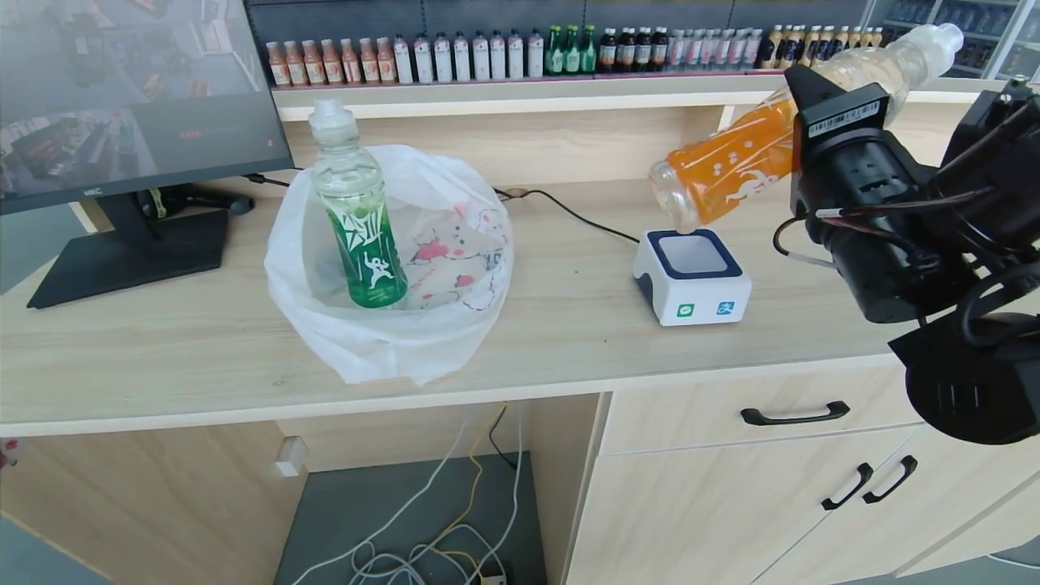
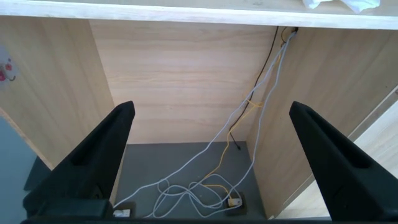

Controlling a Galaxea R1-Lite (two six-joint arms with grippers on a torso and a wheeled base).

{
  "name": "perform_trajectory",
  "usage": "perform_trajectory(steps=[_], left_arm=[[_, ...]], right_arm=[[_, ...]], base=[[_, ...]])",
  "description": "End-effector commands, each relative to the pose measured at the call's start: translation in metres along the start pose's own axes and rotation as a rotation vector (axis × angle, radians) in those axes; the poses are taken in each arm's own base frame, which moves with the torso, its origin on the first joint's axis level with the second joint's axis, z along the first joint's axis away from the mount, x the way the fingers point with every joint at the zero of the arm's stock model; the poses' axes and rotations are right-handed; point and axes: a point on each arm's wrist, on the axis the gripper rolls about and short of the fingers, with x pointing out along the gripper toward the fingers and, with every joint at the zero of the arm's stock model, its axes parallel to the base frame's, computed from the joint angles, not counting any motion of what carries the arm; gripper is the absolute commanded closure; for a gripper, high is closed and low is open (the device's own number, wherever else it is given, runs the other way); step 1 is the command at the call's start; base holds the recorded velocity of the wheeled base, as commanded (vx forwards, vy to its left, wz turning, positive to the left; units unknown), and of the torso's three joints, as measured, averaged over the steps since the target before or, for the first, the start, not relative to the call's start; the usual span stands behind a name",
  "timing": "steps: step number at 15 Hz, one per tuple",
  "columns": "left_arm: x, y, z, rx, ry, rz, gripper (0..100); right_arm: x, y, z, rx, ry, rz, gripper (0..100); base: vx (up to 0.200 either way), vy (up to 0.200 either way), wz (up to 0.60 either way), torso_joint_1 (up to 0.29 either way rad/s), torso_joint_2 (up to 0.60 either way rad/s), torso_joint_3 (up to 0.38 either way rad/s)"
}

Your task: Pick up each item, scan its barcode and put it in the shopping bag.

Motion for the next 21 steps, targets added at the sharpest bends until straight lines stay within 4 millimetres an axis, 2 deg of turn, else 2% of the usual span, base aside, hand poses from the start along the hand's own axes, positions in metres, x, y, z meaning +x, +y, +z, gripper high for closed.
perform_trajectory(steps=[1, 3, 6, 8, 12, 16, 21], left_arm=[[0.0, 0.0, 0.0, 0.0, 0.0, -0.001, 0], [0.0, 0.0, 0.0, 0.0, 0.0, -0.001, 0], [0.0, 0.0, 0.0, 0.0, 0.0, -0.001, 0], [0.0, 0.0, 0.0, 0.0, 0.0, -0.001, 0], [0.0, 0.0, 0.0, 0.0, 0.0, -0.001, 0], [0.0, 0.0, 0.0, 0.0, 0.0, -0.001, 0], [0.0, 0.0, 0.0, 0.0, 0.0, -0.001, 0]], right_arm=[[0.001, -0.02, 0.004, 0.024, -0.004, -0.059, 100], [0.002, -0.034, 0.001, 0.108, 0.0, -0.096, 100], [0.002, -0.037, -0.006, 0.203, 0.016, -0.103, 100], [0.001, -0.045, -0.017, 0.223, 0.044, -0.135, 100], [0.003, -0.052, -0.024, 0.241, 0.067, -0.162, 100], [0.009, -0.051, -0.024, 0.247, 0.055, -0.149, 100], [0.01, -0.066, -0.022, 0.249, 0.042, -0.185, 100]], base=[[0.0, 0.0, 0.0, 0.0, 0.0, 0.0], [0.0, 0.0, 0.0, 0.0, 0.0, 0.0], [0.0, 0.0, 0.0, 0.0, 0.0, 0.0], [0.0, 0.0, 0.0, 0.0, 0.0, 0.0], [0.0, 0.0, 0.0, 0.0, 0.0, 0.0], [0.0, 0.0, 0.0, 0.0, 0.0, 0.0], [0.0, 0.0, 0.0, 0.0, 0.0, 0.0]])
